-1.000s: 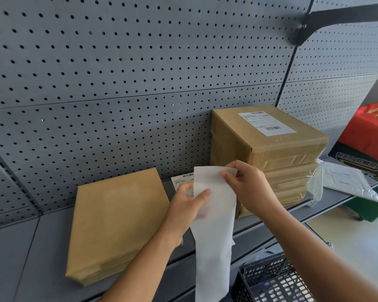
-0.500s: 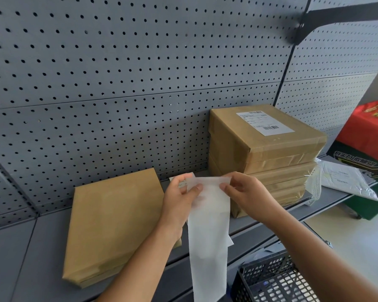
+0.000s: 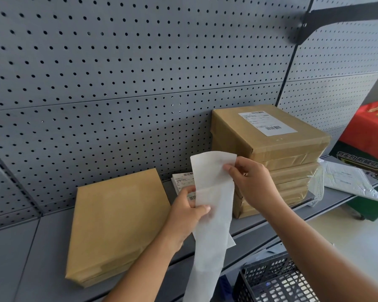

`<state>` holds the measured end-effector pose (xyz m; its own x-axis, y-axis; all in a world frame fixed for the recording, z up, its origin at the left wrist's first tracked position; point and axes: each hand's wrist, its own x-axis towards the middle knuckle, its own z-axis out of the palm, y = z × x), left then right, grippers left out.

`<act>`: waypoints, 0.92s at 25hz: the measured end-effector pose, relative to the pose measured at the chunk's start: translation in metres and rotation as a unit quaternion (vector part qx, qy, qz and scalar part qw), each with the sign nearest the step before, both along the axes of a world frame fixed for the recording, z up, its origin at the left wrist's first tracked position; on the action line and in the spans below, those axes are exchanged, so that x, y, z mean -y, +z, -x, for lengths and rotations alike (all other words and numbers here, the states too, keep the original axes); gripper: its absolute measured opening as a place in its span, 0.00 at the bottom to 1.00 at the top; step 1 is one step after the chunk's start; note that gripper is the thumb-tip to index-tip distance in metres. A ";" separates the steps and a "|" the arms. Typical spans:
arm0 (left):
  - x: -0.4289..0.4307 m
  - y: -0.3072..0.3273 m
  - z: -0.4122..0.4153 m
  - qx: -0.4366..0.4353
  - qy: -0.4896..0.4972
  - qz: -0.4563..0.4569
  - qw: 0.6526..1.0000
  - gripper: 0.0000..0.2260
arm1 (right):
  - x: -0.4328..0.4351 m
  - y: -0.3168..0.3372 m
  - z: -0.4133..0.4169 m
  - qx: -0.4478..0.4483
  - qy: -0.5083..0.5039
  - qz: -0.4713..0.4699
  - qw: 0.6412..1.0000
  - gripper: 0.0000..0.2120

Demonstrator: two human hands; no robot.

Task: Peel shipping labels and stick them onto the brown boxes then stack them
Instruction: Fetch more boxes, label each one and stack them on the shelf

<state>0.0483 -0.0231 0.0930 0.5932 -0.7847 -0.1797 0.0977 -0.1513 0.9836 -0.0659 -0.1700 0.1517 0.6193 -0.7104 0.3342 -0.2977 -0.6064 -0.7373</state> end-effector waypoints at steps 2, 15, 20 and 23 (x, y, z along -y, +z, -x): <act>0.001 0.005 -0.002 -0.044 0.010 0.008 0.999 0.19 | -0.004 0.000 0.001 0.006 0.006 0.001 1.000 0.13; 0.010 0.011 -0.005 -0.057 0.100 0.064 0.991 0.17 | -0.012 0.003 0.007 0.005 0.022 -0.028 0.999 0.12; 0.007 0.001 -0.007 -0.011 0.079 0.011 0.997 0.20 | -0.007 0.011 0.002 0.041 0.012 -0.040 0.998 0.10; 0.006 -0.001 -0.008 0.003 0.068 -0.015 0.998 0.21 | -0.006 0.015 0.001 0.053 0.011 -0.042 0.998 0.09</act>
<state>0.0561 -0.0292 0.0916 0.6949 -0.6913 -0.1980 0.1127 -0.1673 0.9794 -0.0665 -0.1645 0.1671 0.5987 -0.7258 0.3387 -0.2032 -0.5467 -0.8123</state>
